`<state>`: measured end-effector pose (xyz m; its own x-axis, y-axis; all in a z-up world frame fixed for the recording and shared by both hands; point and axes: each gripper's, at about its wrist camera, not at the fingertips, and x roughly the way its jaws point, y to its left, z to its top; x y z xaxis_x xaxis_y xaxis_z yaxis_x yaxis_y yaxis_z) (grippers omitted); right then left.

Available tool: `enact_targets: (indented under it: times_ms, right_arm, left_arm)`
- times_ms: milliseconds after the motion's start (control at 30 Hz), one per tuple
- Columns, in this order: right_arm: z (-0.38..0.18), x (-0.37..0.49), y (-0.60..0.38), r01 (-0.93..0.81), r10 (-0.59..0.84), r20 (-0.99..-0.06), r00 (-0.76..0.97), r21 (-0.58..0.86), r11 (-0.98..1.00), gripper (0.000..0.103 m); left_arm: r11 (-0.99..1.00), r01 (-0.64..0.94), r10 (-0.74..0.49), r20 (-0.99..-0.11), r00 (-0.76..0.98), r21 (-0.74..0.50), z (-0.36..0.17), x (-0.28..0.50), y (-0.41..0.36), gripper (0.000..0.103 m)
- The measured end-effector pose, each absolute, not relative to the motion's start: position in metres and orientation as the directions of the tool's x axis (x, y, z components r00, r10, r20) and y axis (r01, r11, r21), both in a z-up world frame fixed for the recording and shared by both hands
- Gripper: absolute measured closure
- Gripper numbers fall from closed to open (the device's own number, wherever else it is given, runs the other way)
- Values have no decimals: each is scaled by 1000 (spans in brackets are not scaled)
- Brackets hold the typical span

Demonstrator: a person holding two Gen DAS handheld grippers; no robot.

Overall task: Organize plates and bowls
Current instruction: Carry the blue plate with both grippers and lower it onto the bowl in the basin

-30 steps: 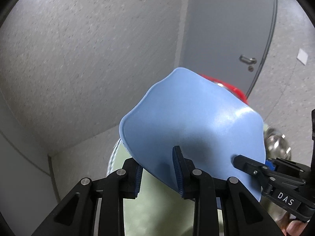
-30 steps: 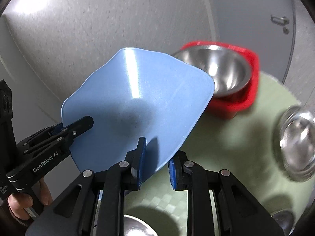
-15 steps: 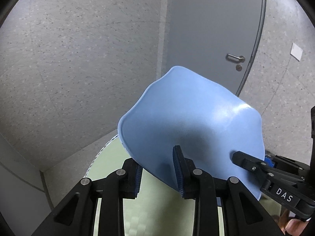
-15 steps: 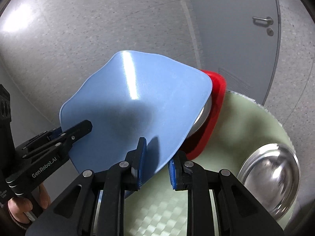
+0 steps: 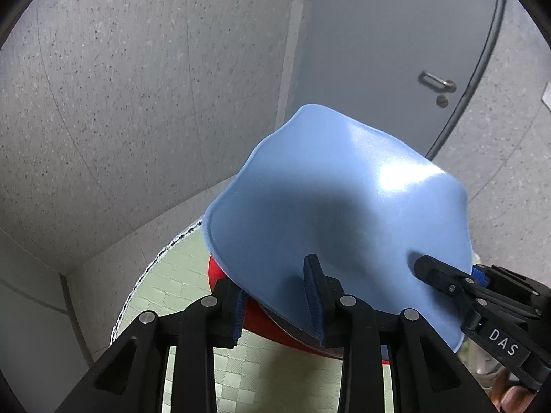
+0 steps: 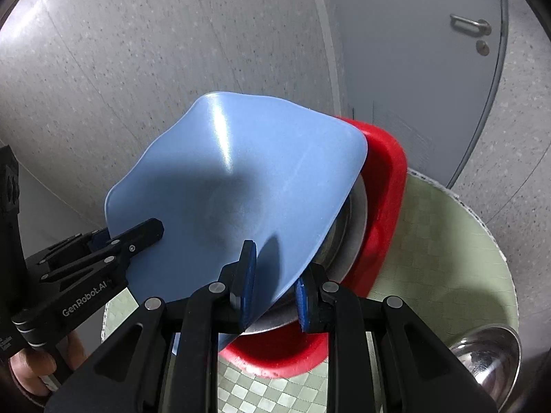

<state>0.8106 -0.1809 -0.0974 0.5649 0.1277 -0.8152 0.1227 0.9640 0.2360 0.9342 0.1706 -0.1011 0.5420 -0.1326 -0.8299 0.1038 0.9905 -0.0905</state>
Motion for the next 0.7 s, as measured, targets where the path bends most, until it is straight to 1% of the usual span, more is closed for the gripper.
enact_targets:
  times_ms: [233,333,367,433,500,533,567,600,633,667,700]
  right_arm:
    - [-111,816,-188,138,174,-831,529,286,948,80]
    - [-109,816,-191,151,181,-826,534,303,941,79]
    - [-107,816,-191,158,180,-824,537,308,938,78]
    - [-105,812,-196,165,186,-819,543,321,932,76]
    - [-103,808,-199,169,194,-813,549,335,927,76]
    - [-102,806,-201,169,197,-810,552,340,925,75]
    - [-100,803,-204,169,202,-805,558,349,922,74]
    - [-98,801,-205,171,205,-799,565,357,918,72]
    - [-96,800,-206,174,207,-793,573,365,915,71]
    - [-93,797,-209,180,203,-788,580,367,913,67]
    - [-90,792,-211,196,184,-791,584,357,913,60]
  left_arm:
    - [990,130,-124,-818,562,-60,-108,938,157,68]
    - [991,132,-98,-820,563,-28,-114,921,144,61]
    - [990,136,-97,-823,560,-24,-116,920,140,57]
    - [989,145,-107,-823,557,-31,-117,922,133,51]
    - [988,150,-108,-825,555,-28,-120,921,129,48]
    - [988,151,-107,-826,553,-26,-119,918,132,45]
    - [988,151,-105,-826,554,-24,-119,916,131,38]
    - [989,149,-104,-820,562,-23,-118,913,130,34]
    - [989,146,-101,-814,572,-21,-116,910,131,25]
    - [990,143,-98,-806,583,-17,-115,906,130,22]
    - [990,141,-96,-799,593,-15,-112,903,131,18]
